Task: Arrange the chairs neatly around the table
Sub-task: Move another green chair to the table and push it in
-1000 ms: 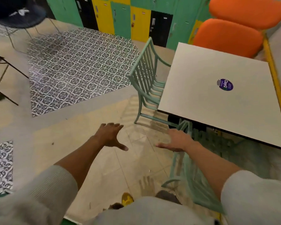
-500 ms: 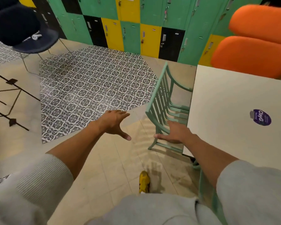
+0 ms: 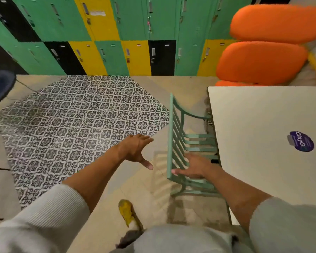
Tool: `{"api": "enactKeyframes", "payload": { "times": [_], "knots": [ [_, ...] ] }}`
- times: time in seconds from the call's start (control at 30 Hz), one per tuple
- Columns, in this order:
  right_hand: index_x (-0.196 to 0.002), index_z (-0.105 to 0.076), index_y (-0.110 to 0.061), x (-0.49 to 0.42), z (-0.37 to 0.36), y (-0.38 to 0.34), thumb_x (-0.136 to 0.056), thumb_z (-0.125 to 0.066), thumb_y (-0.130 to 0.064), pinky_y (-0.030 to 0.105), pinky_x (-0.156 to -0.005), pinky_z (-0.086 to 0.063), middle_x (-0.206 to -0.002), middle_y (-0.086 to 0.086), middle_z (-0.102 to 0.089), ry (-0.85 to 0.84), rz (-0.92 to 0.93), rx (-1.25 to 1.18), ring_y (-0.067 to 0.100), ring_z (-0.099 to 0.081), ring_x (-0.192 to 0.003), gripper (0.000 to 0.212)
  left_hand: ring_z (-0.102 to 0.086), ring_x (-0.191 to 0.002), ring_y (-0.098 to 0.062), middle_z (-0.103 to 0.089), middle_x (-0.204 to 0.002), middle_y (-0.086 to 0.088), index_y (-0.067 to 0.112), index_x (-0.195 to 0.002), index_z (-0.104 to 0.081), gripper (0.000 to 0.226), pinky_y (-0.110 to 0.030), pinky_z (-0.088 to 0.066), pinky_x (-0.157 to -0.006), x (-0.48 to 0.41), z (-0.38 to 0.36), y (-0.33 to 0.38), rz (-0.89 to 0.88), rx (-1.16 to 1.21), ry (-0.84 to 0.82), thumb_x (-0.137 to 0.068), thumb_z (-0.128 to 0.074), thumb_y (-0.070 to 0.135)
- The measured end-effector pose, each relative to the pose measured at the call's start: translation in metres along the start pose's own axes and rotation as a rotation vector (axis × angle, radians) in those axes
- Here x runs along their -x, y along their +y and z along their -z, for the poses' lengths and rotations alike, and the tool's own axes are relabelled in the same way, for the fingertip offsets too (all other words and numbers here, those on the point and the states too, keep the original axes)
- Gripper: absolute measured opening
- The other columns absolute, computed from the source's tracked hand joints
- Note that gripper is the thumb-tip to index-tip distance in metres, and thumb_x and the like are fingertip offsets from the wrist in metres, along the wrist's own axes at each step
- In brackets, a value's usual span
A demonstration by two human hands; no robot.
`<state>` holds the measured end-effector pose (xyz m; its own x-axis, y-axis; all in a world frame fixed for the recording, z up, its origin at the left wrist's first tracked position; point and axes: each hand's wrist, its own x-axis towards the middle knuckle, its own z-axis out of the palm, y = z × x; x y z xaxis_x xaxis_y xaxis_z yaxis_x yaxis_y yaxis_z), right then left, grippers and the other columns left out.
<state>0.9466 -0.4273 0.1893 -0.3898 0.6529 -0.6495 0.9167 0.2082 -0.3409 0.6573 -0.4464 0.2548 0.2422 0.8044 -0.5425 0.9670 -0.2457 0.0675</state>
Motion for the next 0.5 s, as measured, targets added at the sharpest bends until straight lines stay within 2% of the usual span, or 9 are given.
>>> {"api": "enactKeyframes", "payload": {
  "times": [0.17,0.3,0.43,0.5],
  "knots": [
    [-0.175,-0.019,-0.031,-0.042,-0.001,-0.018,-0.070,-0.053,-0.105,0.047,-0.126,-0.042,-0.174,0.011,-0.040,-0.044,-0.099,-0.158,0.035,-0.048,-0.154,0.133,-0.020,-0.162,-0.027,-0.020,-0.176,-0.002,0.024,-0.170,-0.019,0.134,-0.050,-0.018,-0.131,-0.079,0.052,-0.069,-0.201,-0.129,0.012,-0.066,-0.068,0.093],
    [-0.176,-0.012,-0.029,-0.063,-0.008,-0.040,-0.060,-0.048,-0.113,0.050,-0.132,-0.031,-0.181,0.009,-0.023,-0.045,-0.306,-0.361,0.033,-0.033,-0.163,0.148,-0.022,-0.161,-0.028,-0.021,-0.176,-0.005,0.022,-0.170,-0.019,0.136,-0.054,-0.021,-0.130,-0.148,0.092,-0.111,-0.386,-0.291,-0.010,-0.064,-0.064,0.096],
    [-0.176,-0.014,-0.025,-0.072,-0.014,-0.055,-0.064,-0.046,-0.111,0.047,-0.134,-0.025,-0.182,0.006,-0.019,0.008,-0.442,-0.488,0.031,-0.028,-0.165,0.144,-0.027,-0.160,-0.029,-0.025,-0.175,-0.006,0.020,-0.169,-0.021,0.135,-0.049,-0.024,-0.129,-0.219,0.109,-0.110,-0.607,-0.418,-0.030,-0.065,-0.068,0.093],
    [-0.175,-0.016,-0.021,-0.082,-0.022,-0.060,-0.072,-0.049,-0.105,0.044,-0.133,-0.026,-0.181,0.007,-0.022,0.011,-0.523,-0.575,0.031,-0.029,-0.165,0.137,-0.029,-0.158,-0.029,-0.027,-0.174,-0.006,0.021,-0.168,-0.025,0.129,-0.048,-0.026,-0.128,-0.248,0.109,-0.098,-0.713,-0.472,-0.062,-0.068,-0.071,0.089]
  ]
}}
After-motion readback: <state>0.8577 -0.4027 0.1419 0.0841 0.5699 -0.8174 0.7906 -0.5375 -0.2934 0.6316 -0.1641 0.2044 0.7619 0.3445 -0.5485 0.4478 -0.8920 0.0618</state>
